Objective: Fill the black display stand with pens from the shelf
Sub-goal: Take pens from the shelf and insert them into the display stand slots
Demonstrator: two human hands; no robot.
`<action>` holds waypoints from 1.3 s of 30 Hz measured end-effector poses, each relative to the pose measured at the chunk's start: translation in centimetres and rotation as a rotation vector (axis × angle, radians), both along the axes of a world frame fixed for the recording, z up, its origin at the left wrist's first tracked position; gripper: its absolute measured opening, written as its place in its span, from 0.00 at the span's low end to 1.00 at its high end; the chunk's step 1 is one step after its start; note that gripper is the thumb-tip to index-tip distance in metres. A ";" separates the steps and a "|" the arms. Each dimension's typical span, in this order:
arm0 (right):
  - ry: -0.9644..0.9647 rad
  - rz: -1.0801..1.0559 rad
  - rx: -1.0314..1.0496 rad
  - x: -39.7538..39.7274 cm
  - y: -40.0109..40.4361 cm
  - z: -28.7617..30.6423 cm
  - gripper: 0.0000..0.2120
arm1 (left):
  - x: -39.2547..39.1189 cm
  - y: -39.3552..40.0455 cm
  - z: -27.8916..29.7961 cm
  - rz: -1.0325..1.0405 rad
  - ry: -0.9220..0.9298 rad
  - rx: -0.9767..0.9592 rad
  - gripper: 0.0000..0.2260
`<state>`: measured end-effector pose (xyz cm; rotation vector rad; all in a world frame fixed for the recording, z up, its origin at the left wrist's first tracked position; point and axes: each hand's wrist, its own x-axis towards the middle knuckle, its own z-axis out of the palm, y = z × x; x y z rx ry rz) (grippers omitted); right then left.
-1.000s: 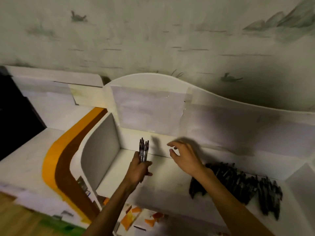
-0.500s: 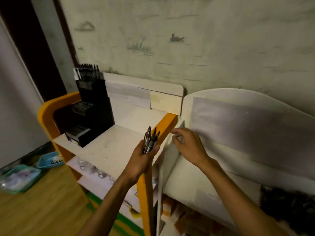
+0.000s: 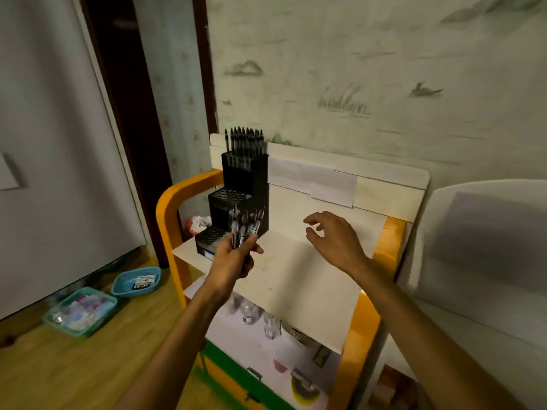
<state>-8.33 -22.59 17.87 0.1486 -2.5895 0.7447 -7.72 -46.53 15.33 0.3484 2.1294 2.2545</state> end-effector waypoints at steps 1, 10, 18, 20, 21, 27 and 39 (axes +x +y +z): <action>-0.004 -0.001 0.008 -0.6 -0.8 0.0 0.11 | -0.8 -1.1 0.2 0.022 0.010 -0.008 0.15; -0.020 -0.027 0.053 -8.8 -6.6 -0.5 0.13 | -9.8 -7.6 -0.1 0.068 0.059 -0.064 0.12; 0.065 -0.048 0.028 -18.9 -11.6 0.0 0.11 | -20.9 -11.1 1.9 0.006 0.102 -0.085 0.09; 0.072 -0.053 0.035 -21.2 -12.3 0.3 0.11 | -23.8 -11.8 2.6 -0.018 0.125 -0.102 0.10; 0.075 -0.056 0.044 -22.1 -12.6 0.5 0.11 | -25.2 -12.1 2.9 -0.023 0.132 -0.106 0.11; 0.104 -0.087 0.049 -26.1 -13.2 1.7 0.10 | -31.4 -13.0 4.3 -0.118 0.167 -0.059 0.11; 0.064 -0.196 0.026 -30.8 -14.8 2.9 0.06 | -39.0 -12.1 5.1 -0.287 0.115 0.009 0.09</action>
